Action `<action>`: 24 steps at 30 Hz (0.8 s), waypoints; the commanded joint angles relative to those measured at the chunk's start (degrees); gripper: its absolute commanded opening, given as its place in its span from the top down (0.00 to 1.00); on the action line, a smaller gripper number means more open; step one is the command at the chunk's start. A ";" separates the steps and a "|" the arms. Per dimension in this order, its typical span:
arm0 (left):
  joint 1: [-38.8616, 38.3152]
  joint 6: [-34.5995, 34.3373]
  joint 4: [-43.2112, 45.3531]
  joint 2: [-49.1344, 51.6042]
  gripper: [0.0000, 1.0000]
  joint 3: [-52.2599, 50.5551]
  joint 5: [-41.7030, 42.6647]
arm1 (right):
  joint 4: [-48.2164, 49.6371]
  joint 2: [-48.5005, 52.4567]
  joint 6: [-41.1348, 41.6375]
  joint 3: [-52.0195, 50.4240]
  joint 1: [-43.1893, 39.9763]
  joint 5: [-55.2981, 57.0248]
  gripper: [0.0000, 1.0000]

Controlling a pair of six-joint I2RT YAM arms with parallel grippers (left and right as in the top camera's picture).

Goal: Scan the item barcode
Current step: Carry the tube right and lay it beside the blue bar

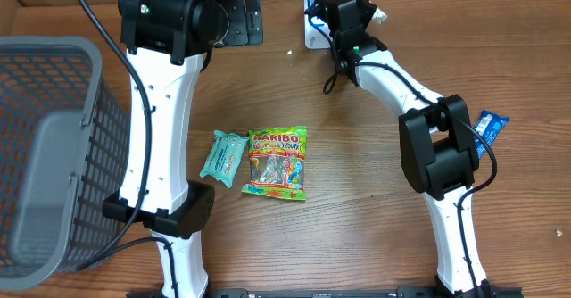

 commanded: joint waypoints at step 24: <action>-0.22 -1.05 0.07 0.52 0.00 -0.28 0.24 | -53.94 -37.31 89.88 0.90 -6.12 -8.28 0.96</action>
